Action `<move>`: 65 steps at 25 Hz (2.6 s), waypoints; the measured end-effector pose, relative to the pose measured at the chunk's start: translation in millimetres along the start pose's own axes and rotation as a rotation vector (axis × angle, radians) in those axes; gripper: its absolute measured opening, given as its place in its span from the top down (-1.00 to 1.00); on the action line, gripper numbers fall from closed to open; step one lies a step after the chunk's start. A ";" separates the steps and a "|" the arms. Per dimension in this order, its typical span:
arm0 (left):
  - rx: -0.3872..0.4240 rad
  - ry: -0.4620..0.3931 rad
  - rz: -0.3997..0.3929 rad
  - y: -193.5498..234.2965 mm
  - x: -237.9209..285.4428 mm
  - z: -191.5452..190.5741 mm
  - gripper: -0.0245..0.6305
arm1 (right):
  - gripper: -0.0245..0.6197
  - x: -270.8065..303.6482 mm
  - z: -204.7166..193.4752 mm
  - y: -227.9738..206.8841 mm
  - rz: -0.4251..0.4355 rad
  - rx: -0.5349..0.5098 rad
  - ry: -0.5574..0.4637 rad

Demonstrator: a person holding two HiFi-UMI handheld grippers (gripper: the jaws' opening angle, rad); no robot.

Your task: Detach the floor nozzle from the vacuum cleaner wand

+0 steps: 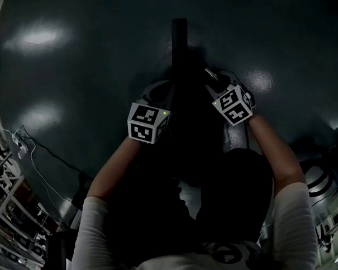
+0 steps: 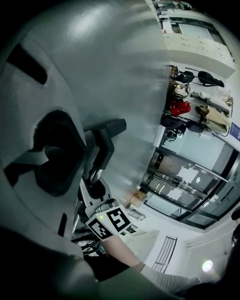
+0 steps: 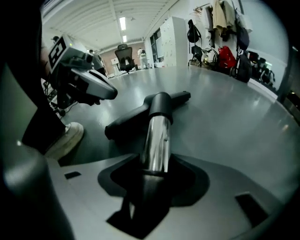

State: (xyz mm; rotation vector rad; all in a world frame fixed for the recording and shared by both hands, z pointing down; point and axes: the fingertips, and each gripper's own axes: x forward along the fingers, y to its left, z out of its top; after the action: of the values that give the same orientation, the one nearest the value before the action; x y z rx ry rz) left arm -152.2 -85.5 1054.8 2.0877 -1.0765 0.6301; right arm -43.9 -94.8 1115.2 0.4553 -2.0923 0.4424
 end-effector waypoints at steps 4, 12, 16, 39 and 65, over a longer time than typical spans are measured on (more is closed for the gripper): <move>0.079 0.018 -0.047 0.0 0.9 1.1 0.91 | 0.37 10.6 -4.4 -0.1 -0.010 0.020 0.082; 0.081 0.082 -0.128 -0.6 34.4 -7.5 -0.19 | 0.47 -5.3 -4.2 3.6 0.040 0.033 0.046; 0.039 0.069 -0.238 -13.3 38.4 9.5 -0.24 | 0.47 -39.1 16.1 2.7 0.023 0.032 -0.021; -0.027 0.027 -0.607 -301.1 -273.6 344.3 0.50 | 0.48 -478.6 230.7 64.5 -0.161 -0.038 -0.274; 0.443 -0.191 -0.330 -629.5 -599.9 499.6 0.50 | 0.49 -911.8 283.8 242.2 -0.147 -0.068 -0.462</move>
State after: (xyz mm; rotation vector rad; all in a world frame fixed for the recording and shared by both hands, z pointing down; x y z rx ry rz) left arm 103.7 94.6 102.0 2.6816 -0.7048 0.5462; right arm 101.4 116.3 163.9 0.7186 -2.4839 0.1888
